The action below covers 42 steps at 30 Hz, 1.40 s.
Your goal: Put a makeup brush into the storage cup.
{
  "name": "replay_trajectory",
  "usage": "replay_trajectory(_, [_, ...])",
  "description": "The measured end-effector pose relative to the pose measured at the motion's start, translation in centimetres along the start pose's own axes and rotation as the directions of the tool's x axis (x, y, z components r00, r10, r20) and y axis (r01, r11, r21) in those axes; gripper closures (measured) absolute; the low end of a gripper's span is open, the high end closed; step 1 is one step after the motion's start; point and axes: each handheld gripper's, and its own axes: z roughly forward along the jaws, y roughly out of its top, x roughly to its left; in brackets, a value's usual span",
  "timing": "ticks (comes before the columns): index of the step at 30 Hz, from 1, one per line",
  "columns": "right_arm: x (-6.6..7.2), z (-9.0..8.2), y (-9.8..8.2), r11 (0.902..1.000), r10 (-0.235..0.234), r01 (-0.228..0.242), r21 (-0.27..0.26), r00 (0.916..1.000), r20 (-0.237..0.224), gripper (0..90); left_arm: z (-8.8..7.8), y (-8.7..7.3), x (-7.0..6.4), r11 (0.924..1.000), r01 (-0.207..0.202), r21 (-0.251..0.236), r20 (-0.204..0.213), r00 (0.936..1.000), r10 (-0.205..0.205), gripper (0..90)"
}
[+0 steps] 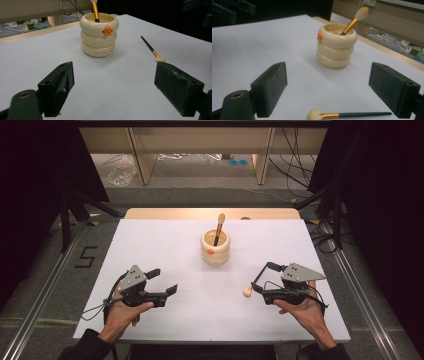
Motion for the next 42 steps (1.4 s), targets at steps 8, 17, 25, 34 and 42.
replay_trajectory(8, [-1.5, 0.7, 0.8, 0.9896, -0.077, 0.080, 0.119, 0.9967, -0.027, 17.0, 0.0, 0.0, 0.0, 1.0000, -0.004, 0.001, 0.002, 1.0000, 0.004, 16.2])
replay_trajectory(17, [-3.4, 1.8, 0.9, 0.9469, -0.166, 0.179, 0.267, 0.9836, -0.072, 20.5, 0.2, 0.1, 0.0, 0.9999, -0.011, 0.001, 0.010, 0.9999, 0.011, 16.2])
replay_trajectory(25, [-4.8, 3.0, 0.7, 0.9159, -0.195, 0.225, 0.332, 0.9732, -0.122, 22.6, 0.2, 0.1, 0.0, 1.0000, 0.001, 0.000, 0.010, 0.9999, -0.001, 16.2])
replay_trajectory(34, [-5.5, 4.7, 0.6, 0.8735, -0.212, 0.266, 0.408, 0.9618, -0.173, 23.3, 0.2, 0.1, 0.0, 1.0000, 0.004, 0.001, 0.009, 1.0000, -0.004, 16.4])
replay_trajectory(42, [-6.1, 5.3, 0.4, 0.8626, -0.180, 0.248, 0.441, 0.9651, -0.190, 21.4, 0.3, 0.1, 0.0, 1.0000, 0.004, 0.002, 0.008, 1.0000, -0.004, 16.4])
